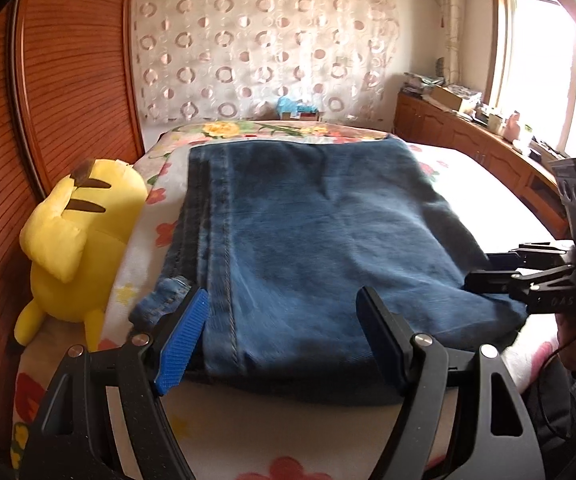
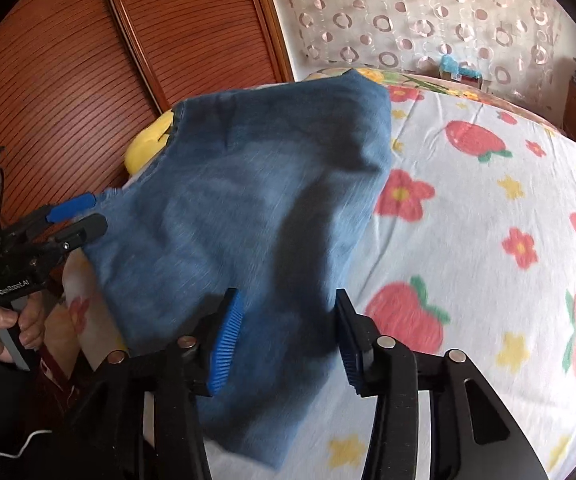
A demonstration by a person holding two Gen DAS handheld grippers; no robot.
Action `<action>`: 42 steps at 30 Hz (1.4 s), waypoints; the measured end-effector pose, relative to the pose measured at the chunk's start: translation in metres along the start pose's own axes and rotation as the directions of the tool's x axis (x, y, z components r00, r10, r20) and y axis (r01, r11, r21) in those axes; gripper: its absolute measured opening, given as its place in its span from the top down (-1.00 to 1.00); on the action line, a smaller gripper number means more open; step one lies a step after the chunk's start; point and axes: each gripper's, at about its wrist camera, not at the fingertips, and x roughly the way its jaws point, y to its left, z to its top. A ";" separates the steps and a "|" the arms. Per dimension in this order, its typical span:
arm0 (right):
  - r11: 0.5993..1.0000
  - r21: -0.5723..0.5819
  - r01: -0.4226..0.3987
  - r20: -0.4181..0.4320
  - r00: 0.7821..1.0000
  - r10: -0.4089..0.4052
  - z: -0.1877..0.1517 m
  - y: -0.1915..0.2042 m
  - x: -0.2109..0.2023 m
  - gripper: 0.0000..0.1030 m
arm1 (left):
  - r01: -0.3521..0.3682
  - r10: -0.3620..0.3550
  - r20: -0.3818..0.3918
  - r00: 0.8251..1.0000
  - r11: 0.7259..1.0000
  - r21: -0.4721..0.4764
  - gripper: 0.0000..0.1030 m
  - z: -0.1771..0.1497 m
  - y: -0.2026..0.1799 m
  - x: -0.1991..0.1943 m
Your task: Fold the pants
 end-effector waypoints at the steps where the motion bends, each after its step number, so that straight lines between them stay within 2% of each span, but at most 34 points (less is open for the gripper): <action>1: 1.000 0.002 0.009 -0.001 1.000 -0.009 -0.002 0.001 -0.001 0.06 | 0.007 -0.007 -0.004 1.000 1.000 0.003 -0.49 -0.002 -0.002 0.000; 5: 0.999 0.042 0.000 -0.011 1.000 0.000 -0.008 -0.003 -0.002 0.06 | -0.019 0.020 -0.046 0.999 1.000 0.017 -0.49 -0.011 -0.004 0.013; 9: 0.997 0.054 -0.048 -0.002 0.999 0.048 0.000 -0.009 -0.004 0.76 | -0.039 0.040 -0.070 0.997 0.999 0.015 -0.50 -0.019 0.000 0.021; 11: 0.996 0.040 -0.085 0.032 0.996 0.084 0.007 -0.007 -0.012 0.82 | -0.038 0.039 -0.063 0.997 0.999 0.018 -0.50 -0.023 0.004 0.020; 16: 0.993 -0.052 -0.103 0.119 0.987 0.109 0.037 0.021 -0.037 0.86 | -0.006 0.005 -0.040 0.999 1.000 -0.023 -0.49 -0.021 0.015 0.004; 21: 0.981 -0.145 -0.131 0.150 0.977 0.153 0.069 0.057 -0.041 0.87 | -0.050 0.052 0.029 0.998 0.997 -0.055 -0.49 -0.007 0.034 -0.029; 24: 0.968 -0.198 -0.156 0.157 0.969 0.188 0.088 0.083 -0.031 0.87 | -0.110 0.117 0.071 0.991 0.990 -0.089 -0.50 0.005 0.056 -0.054; 32: 0.935 -0.263 -0.237 0.099 0.958 0.271 0.117 0.137 0.028 0.88 | -0.199 0.219 0.158 0.963 0.971 -0.130 -0.50 0.024 0.098 -0.103; 35: 0.924 -0.271 -0.272 0.063 0.952 0.299 0.124 0.143 0.053 0.88 | -0.219 0.244 0.183 0.952 0.964 -0.149 -0.50 0.025 0.107 -0.117; 39: 0.909 -0.274 -0.314 -0.010 0.946 0.324 0.121 0.155 0.083 0.88 | -0.257 0.283 0.178 0.942 0.954 -0.157 -0.50 0.024 0.114 -0.120; 42: 0.910 -0.283 -0.302 -0.054 0.953 0.299 0.120 0.156 0.113 0.88 | -0.254 0.280 0.170 0.945 0.954 -0.162 -0.50 0.023 0.116 -0.117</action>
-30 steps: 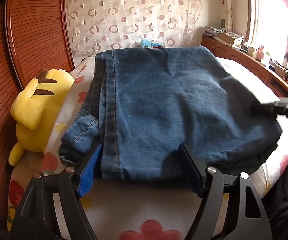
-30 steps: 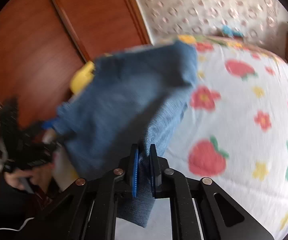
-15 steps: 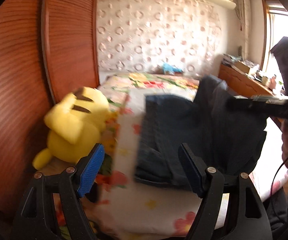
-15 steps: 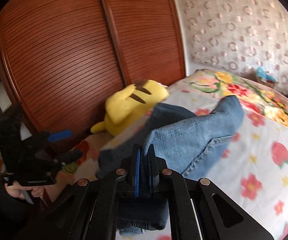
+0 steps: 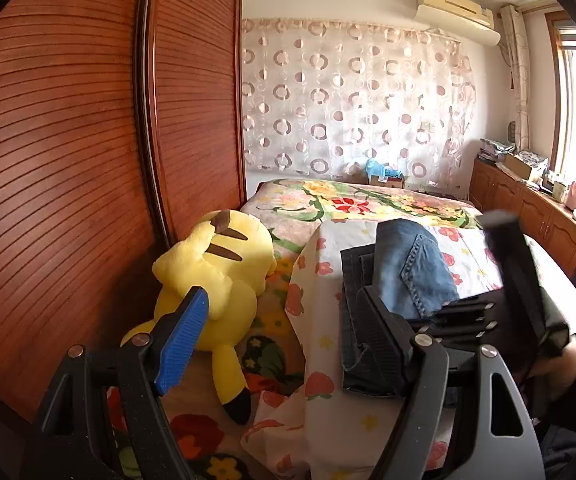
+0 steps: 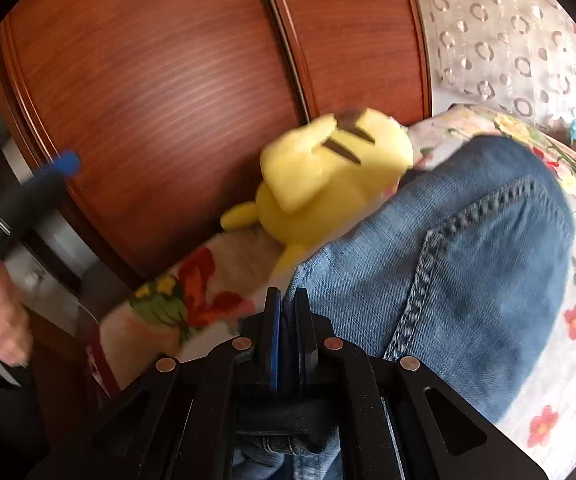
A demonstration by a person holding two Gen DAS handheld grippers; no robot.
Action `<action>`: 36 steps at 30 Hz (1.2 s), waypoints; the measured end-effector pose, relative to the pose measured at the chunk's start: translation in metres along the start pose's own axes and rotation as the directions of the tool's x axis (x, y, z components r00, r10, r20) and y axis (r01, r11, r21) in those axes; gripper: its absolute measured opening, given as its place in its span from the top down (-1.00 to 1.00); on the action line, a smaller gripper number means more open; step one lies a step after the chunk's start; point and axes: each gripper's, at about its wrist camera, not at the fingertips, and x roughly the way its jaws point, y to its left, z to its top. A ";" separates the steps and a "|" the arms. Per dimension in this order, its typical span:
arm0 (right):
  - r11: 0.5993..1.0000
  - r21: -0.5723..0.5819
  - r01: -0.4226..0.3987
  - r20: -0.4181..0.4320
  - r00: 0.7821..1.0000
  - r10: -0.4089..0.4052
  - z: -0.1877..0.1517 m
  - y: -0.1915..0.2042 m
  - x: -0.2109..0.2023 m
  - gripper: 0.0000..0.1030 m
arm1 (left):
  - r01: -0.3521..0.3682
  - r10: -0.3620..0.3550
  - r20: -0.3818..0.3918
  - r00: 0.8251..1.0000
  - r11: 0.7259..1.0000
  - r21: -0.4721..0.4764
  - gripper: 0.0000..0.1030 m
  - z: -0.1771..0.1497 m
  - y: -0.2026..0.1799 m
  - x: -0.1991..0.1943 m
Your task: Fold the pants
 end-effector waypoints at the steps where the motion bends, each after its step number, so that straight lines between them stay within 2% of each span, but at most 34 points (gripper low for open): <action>1: 1.000 -0.003 0.016 -0.001 1.000 -0.016 0.002 -0.002 0.005 0.88 | 0.003 -0.003 -0.003 1.000 1.000 -0.001 -0.50 -0.001 -0.001 0.001; 4: 1.000 0.016 0.011 0.001 1.000 -0.011 0.006 -0.010 0.009 0.88 | 0.018 -0.018 -0.013 1.000 1.000 -0.004 -0.50 -0.001 -0.004 0.007; 7: 1.000 0.022 0.020 0.015 1.000 -0.021 0.013 -0.016 -0.011 0.52 | 0.042 -0.042 -0.028 0.999 0.999 -0.001 -0.50 -0.001 -0.014 0.014; 9: 0.999 0.024 0.032 0.051 0.998 -0.033 0.017 -0.021 -0.032 0.18 | 0.067 -0.067 -0.039 0.997 0.998 0.007 -0.49 0.000 -0.023 0.020; 11: 0.997 0.033 0.067 0.100 0.992 -0.071 0.021 -0.030 -0.055 0.07 | 0.098 -0.098 -0.055 0.994 0.995 0.006 -0.49 0.001 -0.032 0.028; 14: 0.988 0.041 0.151 0.135 0.979 -0.155 0.028 -0.055 -0.076 -0.06 | 0.134 -0.134 -0.076 0.988 0.991 0.005 -0.50 0.002 -0.046 0.039; 17: 0.973 0.062 0.224 0.123 0.965 -0.230 0.032 -0.087 -0.081 -0.12 | 0.163 -0.160 -0.115 0.980 0.986 0.020 -0.50 -0.001 -0.063 0.057; 22: 0.960 0.107 0.259 0.052 0.963 -0.266 0.036 -0.133 -0.055 -0.13 | 0.158 -0.145 -0.215 0.966 0.986 0.045 -0.50 -0.022 -0.079 0.087; 25: 0.967 0.129 0.219 0.033 0.974 -0.225 0.044 -0.147 -0.036 -0.14 | 0.145 -0.132 -0.266 0.955 0.989 0.028 -0.50 -0.037 -0.073 0.096; 28: 0.976 0.138 0.170 0.022 0.984 -0.174 0.046 -0.156 -0.026 -0.29 | 0.139 -0.137 -0.299 0.944 0.990 -0.017 -0.50 -0.049 -0.064 0.103; 32: 0.981 0.177 0.084 0.010 0.996 -0.087 0.052 -0.179 -0.003 -0.50 | 0.155 -0.162 -0.297 0.941 0.987 -0.049 -0.49 -0.059 -0.061 0.102; 34: 0.978 0.204 0.040 0.004 0.999 -0.042 0.053 -0.192 0.008 -0.51 | 0.179 -0.193 -0.287 0.938 0.981 -0.072 -0.36 -0.061 -0.059 0.102; 36: 0.976 0.218 -0.001 0.006 1.000 0.000 0.053 -0.203 0.018 -0.51 | 0.209 -0.225 -0.285 0.932 0.974 -0.087 -0.15 -0.062 -0.060 0.101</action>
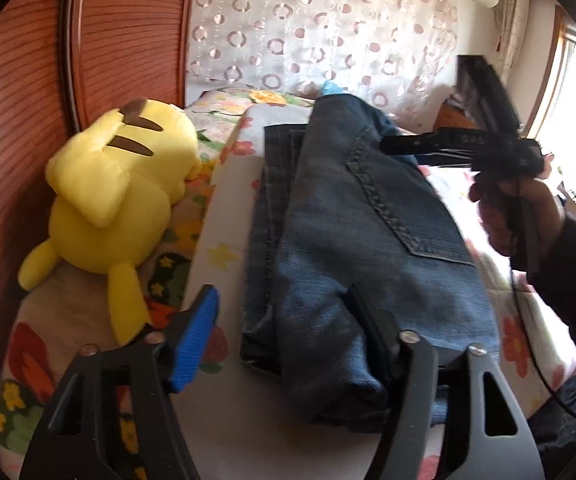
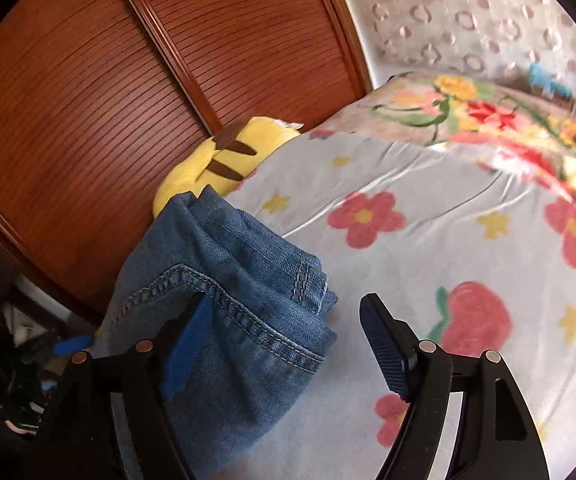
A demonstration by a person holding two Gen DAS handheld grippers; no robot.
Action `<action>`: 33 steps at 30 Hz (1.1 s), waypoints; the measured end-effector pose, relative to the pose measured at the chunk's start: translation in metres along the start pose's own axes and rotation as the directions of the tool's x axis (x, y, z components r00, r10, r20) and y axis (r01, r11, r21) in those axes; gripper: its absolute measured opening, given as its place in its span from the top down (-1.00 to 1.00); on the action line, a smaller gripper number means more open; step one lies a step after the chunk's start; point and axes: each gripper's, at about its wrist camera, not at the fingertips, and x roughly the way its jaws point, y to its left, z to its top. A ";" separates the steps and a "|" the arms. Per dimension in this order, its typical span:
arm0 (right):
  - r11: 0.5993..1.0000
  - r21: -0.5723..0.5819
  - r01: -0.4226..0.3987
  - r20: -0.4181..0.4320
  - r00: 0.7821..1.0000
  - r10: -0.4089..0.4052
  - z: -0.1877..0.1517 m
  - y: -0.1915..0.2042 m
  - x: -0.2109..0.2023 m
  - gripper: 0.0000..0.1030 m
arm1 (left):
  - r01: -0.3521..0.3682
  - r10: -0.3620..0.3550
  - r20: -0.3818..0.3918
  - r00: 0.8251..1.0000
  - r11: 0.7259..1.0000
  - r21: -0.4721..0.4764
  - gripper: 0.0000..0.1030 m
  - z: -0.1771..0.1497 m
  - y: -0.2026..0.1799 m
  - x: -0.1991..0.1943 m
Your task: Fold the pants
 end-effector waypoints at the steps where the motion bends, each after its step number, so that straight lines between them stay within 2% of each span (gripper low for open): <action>1: 1.000 0.006 -0.028 -0.004 1.000 0.028 0.003 -0.007 0.007 -0.51 | 0.016 -0.016 -0.002 1.000 1.000 -0.001 -0.09 0.000 -0.001 0.000; 4: 0.996 -0.011 -0.084 -0.046 0.995 0.083 0.004 -0.014 0.029 -0.39 | 0.031 -0.031 -0.012 0.999 0.999 -0.007 0.05 0.000 -0.003 0.002; 5: 0.997 -0.042 -0.067 -0.042 0.997 0.065 0.004 -0.010 0.031 -0.35 | 0.037 -0.038 -0.015 0.999 0.999 -0.013 0.17 0.000 -0.003 0.002; 6: 0.996 -0.080 -0.038 -0.031 0.999 0.036 0.005 -0.004 0.032 -0.16 | 0.056 -0.056 -0.012 0.998 0.998 -0.022 0.40 0.000 -0.003 0.000; 7: 0.995 -0.097 -0.034 -0.024 0.999 0.032 0.007 -0.004 0.036 -0.02 | 0.069 -0.069 -0.012 0.998 0.997 -0.018 0.51 0.001 -0.004 -0.001; 8: 0.993 -0.107 -0.039 -0.012 0.999 0.038 0.008 0.001 0.034 0.24 | 0.059 -0.059 -0.008 0.998 0.998 0.000 0.61 0.001 -0.009 -0.003; 9: 0.992 -0.121 -0.041 0.005 0.999 0.042 0.010 0.004 0.031 0.40 | 0.052 -0.051 -0.006 0.999 0.999 0.011 0.67 0.001 -0.011 -0.005; 11: 0.988 -0.153 -0.032 0.035 0.999 0.038 0.014 0.010 0.024 0.49 | 0.040 -0.040 0.009 0.999 0.999 0.015 0.71 0.004 -0.014 -0.010; 15: 0.978 -0.209 -0.016 0.121 0.992 0.042 0.031 0.027 0.009 0.52 | 0.033 -0.034 0.063 0.997 0.999 0.011 0.72 0.017 -0.012 -0.027; 24: 0.976 -0.205 0.069 0.216 0.976 -0.024 0.100 0.009 0.019 0.52 | -0.001 -0.014 0.171 0.985 0.996 0.086 0.72 0.094 -0.002 -0.019; 30: 0.970 -0.207 0.131 0.199 0.976 -0.089 0.145 -0.003 0.061 0.52 | -0.015 0.000 0.150 0.989 0.995 0.100 0.72 0.136 0.013 0.027; 33: 0.968 -0.200 0.152 0.183 0.976 -0.115 0.157 -0.002 0.079 0.45 | -0.012 0.000 0.136 0.991 0.996 0.086 0.72 0.141 0.020 0.045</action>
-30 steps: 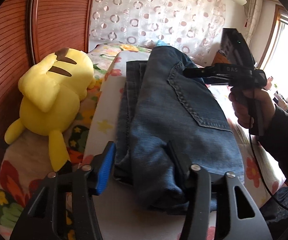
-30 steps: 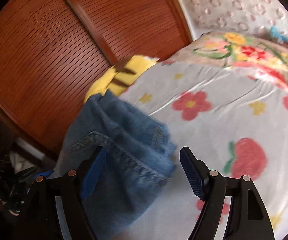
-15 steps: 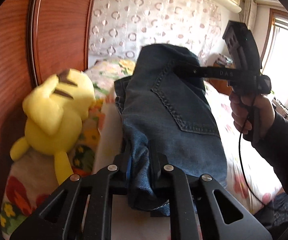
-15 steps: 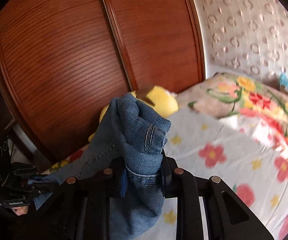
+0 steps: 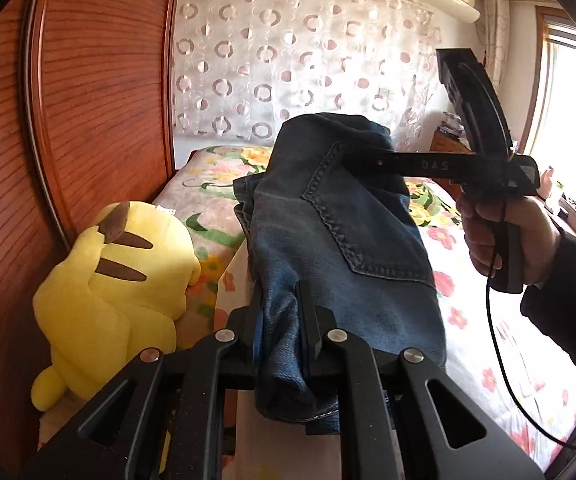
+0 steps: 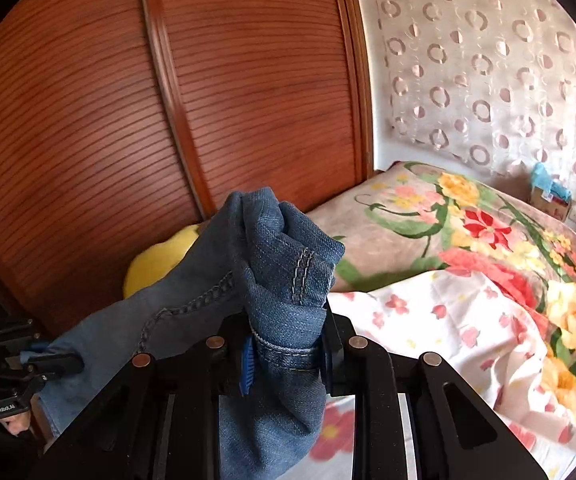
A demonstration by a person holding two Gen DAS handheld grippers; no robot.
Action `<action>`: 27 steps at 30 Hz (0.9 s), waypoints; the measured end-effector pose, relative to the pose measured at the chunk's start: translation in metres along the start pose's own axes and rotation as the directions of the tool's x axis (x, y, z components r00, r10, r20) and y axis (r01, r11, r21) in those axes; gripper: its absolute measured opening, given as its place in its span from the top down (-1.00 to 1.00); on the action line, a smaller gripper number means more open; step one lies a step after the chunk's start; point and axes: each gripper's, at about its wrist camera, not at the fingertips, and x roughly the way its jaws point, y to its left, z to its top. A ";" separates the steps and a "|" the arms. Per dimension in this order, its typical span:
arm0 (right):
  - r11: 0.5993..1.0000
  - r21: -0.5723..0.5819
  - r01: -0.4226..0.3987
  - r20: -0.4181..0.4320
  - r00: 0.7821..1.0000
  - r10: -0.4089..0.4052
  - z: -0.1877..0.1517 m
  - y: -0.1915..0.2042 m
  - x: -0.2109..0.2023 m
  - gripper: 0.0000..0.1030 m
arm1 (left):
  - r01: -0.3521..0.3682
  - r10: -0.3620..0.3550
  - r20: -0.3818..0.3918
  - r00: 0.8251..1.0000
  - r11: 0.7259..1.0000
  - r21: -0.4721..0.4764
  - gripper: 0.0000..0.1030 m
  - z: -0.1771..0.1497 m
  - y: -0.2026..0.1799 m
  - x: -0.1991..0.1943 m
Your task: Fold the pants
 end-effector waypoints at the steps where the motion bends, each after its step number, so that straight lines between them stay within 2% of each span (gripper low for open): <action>1: 1.000 0.007 0.014 -0.008 1.000 -0.014 0.003 -0.002 0.007 0.41 | -0.004 0.004 -0.019 1.000 1.000 -0.008 0.72 -0.003 0.004 0.011; 3: 0.999 0.034 0.041 -0.057 0.998 -0.039 0.006 -0.006 0.022 0.16 | -0.008 0.007 -0.050 0.999 1.000 -0.018 0.72 -0.009 0.008 0.023; 6: 0.995 0.054 0.081 -0.096 0.993 -0.075 -0.003 -0.014 0.036 -0.06 | -0.012 0.007 -0.110 0.994 0.999 -0.045 0.72 -0.026 0.018 0.044; 10: 0.993 0.011 0.114 -0.020 0.993 -0.113 -0.002 -0.002 0.026 -0.07 | -0.033 0.028 -0.121 0.992 0.999 -0.036 0.72 -0.035 0.015 0.046; 15: 0.989 -0.003 0.148 0.027 0.989 -0.148 -0.001 0.004 0.023 -0.07 | -0.033 0.026 -0.129 0.991 0.998 -0.052 0.71 -0.038 0.017 0.043; 17: 0.988 -0.002 0.153 -0.020 0.988 -0.153 -0.006 0.003 0.037 -0.06 | -0.036 0.028 -0.137 0.990 0.998 -0.057 0.70 -0.037 0.019 0.046; 20: 0.975 -0.023 0.219 -0.093 0.971 -0.221 -0.008 -0.001 0.067 -0.06 | -0.048 0.042 -0.140 0.989 0.998 -0.041 0.70 -0.036 0.016 0.047; 22: 0.980 0.032 0.196 -0.114 0.975 -0.192 -0.009 -0.006 0.076 -0.06 | -0.055 0.050 -0.143 0.988 0.998 -0.034 0.69 -0.036 0.015 0.048; 25: 0.980 0.088 0.181 -0.093 0.981 -0.173 -0.004 -0.006 0.061 -0.06 | -0.061 0.056 -0.144 0.988 0.998 -0.033 0.63 -0.035 0.015 0.046; 27: 0.980 0.072 0.185 -0.074 0.981 -0.180 -0.002 0.003 0.042 -0.06 | -0.068 0.062 -0.144 0.988 0.997 -0.033 0.61 -0.033 0.015 0.044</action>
